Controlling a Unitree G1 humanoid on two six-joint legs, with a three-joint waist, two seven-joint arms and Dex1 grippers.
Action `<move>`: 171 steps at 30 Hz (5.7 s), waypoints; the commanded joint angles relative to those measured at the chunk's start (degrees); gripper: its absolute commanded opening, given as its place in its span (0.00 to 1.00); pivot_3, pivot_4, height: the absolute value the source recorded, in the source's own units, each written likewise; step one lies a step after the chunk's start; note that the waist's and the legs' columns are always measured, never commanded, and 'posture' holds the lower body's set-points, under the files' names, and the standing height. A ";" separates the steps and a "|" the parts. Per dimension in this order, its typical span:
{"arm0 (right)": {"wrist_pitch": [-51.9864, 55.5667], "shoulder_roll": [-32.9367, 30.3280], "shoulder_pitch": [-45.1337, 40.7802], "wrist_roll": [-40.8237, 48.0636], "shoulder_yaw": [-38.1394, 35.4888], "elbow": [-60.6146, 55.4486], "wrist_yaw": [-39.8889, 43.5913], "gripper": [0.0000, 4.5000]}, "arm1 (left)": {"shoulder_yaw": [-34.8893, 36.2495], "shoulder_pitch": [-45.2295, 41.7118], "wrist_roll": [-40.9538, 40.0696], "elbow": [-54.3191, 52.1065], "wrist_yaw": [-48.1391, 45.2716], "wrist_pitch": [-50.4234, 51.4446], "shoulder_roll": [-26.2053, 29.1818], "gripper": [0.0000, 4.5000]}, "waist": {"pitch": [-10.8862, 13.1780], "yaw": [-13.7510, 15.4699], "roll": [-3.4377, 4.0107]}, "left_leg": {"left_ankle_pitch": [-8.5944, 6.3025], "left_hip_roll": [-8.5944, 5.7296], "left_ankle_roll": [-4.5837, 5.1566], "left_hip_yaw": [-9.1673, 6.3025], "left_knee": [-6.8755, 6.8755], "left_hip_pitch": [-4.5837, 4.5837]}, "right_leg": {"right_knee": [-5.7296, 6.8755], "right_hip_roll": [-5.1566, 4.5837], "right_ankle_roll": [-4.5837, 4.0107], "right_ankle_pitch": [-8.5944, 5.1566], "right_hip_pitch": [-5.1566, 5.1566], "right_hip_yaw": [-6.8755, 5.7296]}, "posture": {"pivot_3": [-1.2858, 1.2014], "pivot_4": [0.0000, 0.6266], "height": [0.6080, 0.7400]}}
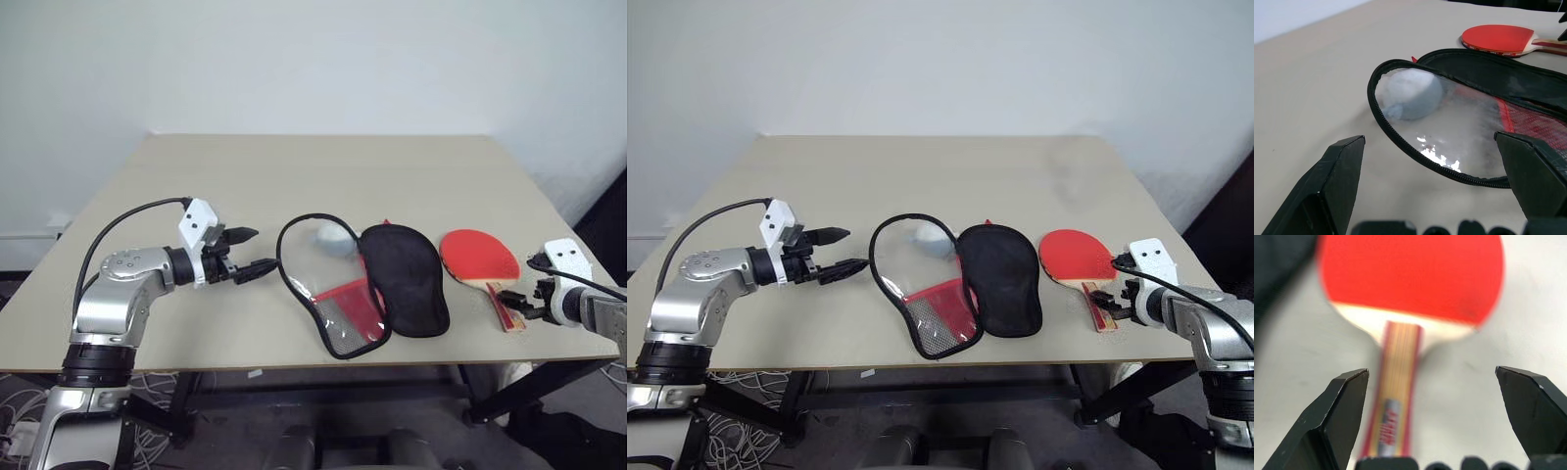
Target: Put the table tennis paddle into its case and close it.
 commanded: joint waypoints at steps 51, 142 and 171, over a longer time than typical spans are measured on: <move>16.26 41.72 -12.96 1.74 -3.21 -19.22 -24.42 0.26 | 0.93 -1.81 0.79 0.17 0.12 -1.14 -0.15 1.00 | -0.02 -1.06 0.19 | 0.02 -0.05 0.00 -0.15 -0.16 0.02 | 0.14 0.06 -0.25 0.19 -0.09 0.03 | 0.52 0.00 1.00; 10.07 9.63 -21.00 11.84 -5.15 -18.68 2.70 1.00 | -7.33 -4.91 1.21 -1.79 4.30 1.21 -17.62 0.32 | 0.04 -0.85 0.22 | 0.06 -0.06 -0.02 -0.13 -0.10 -0.03 | 0.03 -0.01 -0.17 0.12 -0.03 -0.04 | 0.52 0.00 1.00; -22.66 -17.19 -9.32 7.59 4.81 -14.23 35.78 1.00 | -16.88 -0.41 -4.21 -11.21 4.78 25.63 -20.72 0.32 | 0.12 -1.09 0.22 | 0.04 -0.05 -0.02 -0.09 -0.03 -0.02 | -0.01 -0.04 0.06 -0.04 0.00 -0.02 | 0.52 0.00 1.00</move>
